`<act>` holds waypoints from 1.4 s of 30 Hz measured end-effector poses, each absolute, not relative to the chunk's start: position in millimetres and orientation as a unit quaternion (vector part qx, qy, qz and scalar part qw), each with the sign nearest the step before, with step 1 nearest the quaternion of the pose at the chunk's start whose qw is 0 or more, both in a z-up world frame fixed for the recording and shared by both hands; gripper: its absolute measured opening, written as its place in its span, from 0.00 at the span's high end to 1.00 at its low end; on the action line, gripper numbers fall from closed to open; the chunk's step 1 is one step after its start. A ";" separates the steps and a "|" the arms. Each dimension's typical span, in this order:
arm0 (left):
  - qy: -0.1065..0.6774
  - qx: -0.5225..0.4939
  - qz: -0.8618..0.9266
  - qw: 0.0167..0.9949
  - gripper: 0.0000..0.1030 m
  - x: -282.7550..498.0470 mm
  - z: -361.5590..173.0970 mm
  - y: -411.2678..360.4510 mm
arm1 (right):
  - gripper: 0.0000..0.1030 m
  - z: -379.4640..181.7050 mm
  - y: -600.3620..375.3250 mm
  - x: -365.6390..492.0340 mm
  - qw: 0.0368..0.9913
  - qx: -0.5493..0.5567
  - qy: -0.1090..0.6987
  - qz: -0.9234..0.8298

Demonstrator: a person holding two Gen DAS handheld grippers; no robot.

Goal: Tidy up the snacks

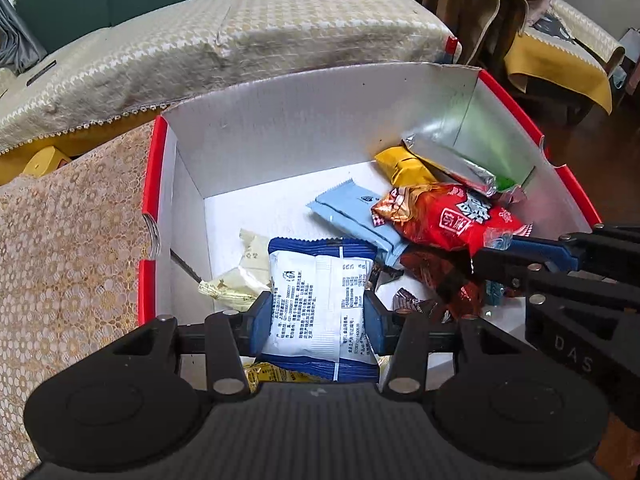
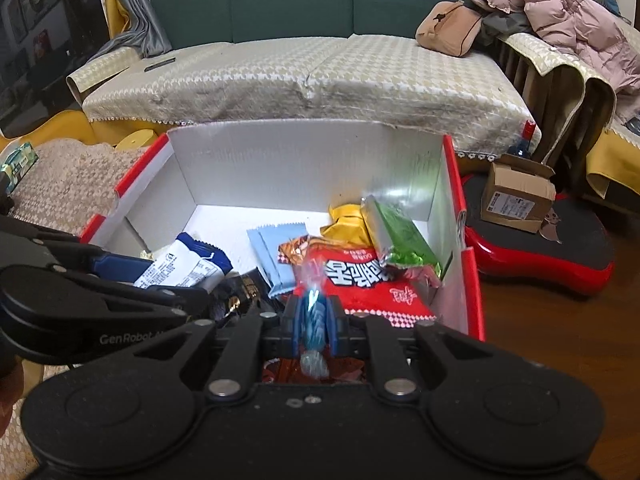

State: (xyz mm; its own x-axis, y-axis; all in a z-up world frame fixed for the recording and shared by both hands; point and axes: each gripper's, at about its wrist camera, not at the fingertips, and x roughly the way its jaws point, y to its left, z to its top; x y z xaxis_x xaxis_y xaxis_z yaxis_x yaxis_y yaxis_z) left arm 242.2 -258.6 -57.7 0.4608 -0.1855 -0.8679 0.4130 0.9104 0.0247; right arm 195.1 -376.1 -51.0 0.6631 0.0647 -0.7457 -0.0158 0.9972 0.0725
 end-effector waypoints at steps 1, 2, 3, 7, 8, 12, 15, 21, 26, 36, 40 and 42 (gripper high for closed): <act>0.488 0.114 -0.176 0.848 0.55 241.8 -57.5 -257.8 | 0.88 -51.2 -376.1 194.5 0.911 0.030 0.410 0.022; 0.487 0.110 -0.178 0.848 0.55 241.3 -56.6 -256.8 | 0.88 -51.7 -376.8 194.5 0.911 0.033 0.411 0.022; 0.486 0.108 -0.178 0.849 0.55 240.5 -55.5 -256.0 | 0.87 -52.0 -377.5 194.0 0.910 0.036 0.412 0.021; 0.478 0.105 -0.179 0.854 0.52 235.8 -48.0 -252.7 | 0.87 -50.3 -380.0 190.1 0.909 0.050 0.412 0.025; 0.477 0.102 -0.179 0.855 0.48 234.3 -45.8 -251.1 | 0.87 -49.8 -380.9 189.6 0.909 0.053 0.412 0.027; 0.468 0.092 -0.179 0.861 0.44 226.5 -34.1 -244.4 | 0.87 -44.8 -381.2 182.9 0.910 0.062 0.409 0.033; 0.457 0.089 -0.179 0.867 0.39 218.5 -23.2 -241.5 | 0.87 -37.7 -380.5 175.2 0.914 0.068 0.399 0.040; 0.431 0.078 -0.187 0.879 0.29 198.4 2.0 -231.9 | 0.87 -15.9 -371.0 156.8 0.927 0.051 0.368 0.040; 0.411 0.074 -0.191 0.888 0.24 179.5 19.7 -224.2 | 0.87 -0.7 -363.9 142.3 0.934 0.045 0.351 0.047; 0.380 0.060 -0.194 0.902 0.21 144.2 45.4 -204.1 | 0.86 20.3 -353.6 109.9 0.943 0.044 0.327 0.046; 0.370 0.052 -0.199 0.906 0.17 128.7 52.1 -197.1 | 0.86 26.8 -350.1 96.2 0.947 0.044 0.316 0.045; 0.365 0.050 -0.199 0.908 0.16 121.1 54.4 -193.3 | 0.86 29.6 -348.3 89.5 0.947 0.046 0.312 0.053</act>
